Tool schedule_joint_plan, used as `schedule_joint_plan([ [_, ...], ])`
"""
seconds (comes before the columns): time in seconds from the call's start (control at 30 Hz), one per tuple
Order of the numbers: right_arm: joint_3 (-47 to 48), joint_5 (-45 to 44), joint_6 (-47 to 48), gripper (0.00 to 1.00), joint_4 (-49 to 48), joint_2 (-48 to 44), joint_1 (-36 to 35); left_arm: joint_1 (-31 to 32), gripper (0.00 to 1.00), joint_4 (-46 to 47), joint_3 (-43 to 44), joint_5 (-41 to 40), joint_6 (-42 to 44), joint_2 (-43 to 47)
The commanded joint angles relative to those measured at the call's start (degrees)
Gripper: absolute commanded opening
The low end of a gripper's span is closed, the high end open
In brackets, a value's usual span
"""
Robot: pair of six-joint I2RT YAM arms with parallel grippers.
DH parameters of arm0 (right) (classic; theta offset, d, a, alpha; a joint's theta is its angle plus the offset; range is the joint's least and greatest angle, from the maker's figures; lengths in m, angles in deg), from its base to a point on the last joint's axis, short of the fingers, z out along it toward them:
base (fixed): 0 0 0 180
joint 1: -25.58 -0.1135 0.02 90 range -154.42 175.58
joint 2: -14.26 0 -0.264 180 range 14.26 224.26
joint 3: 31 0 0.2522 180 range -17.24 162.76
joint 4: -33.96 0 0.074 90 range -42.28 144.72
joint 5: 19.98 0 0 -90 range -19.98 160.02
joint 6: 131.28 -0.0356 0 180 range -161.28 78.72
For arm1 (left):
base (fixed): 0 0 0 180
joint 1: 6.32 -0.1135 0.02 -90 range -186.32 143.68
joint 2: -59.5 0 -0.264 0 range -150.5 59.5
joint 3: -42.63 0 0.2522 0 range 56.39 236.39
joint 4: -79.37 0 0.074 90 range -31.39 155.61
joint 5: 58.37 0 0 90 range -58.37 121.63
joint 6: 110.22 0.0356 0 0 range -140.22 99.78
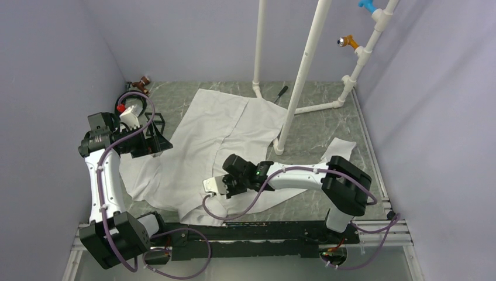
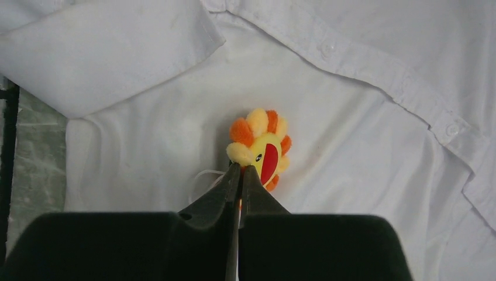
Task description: Remove the brooch from the garment
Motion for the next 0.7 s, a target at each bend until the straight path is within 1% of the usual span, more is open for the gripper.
schedule_joint_plan([
  [0.0,4.7,9.4,-6.5,0.0,4.8,-1.0,3.1,-0.3,0.99,0.9,0.5,2.4,1.2,-0.4],
  [0.2,10.0,21.6,-11.8,0.0,11.3,0.9,9.0,-0.2,0.99,2.3,-0.4,4.3,2.0,0.4],
  [0.33,13.1,27.6,-15.0,0.0,14.6,2.8,11.3,-0.2,0.99,5.9,-2.4,7.1,2.4,2.8],
  [0.53,16.4,32.5,-20.4,0.0,16.9,6.9,14.5,-0.2,0.99,12.4,-8.1,10.5,1.7,7.6],
  [0.6,17.2,33.9,-22.5,0.0,17.3,8.0,15.8,-0.1,0.99,15.8,-11.2,12.7,-0.3,9.8],
  [0.67,17.9,33.8,-24.1,0.0,17.7,8.8,16.9,0.3,0.99,19.5,-13.2,12.6,-2.8,11.9],
])
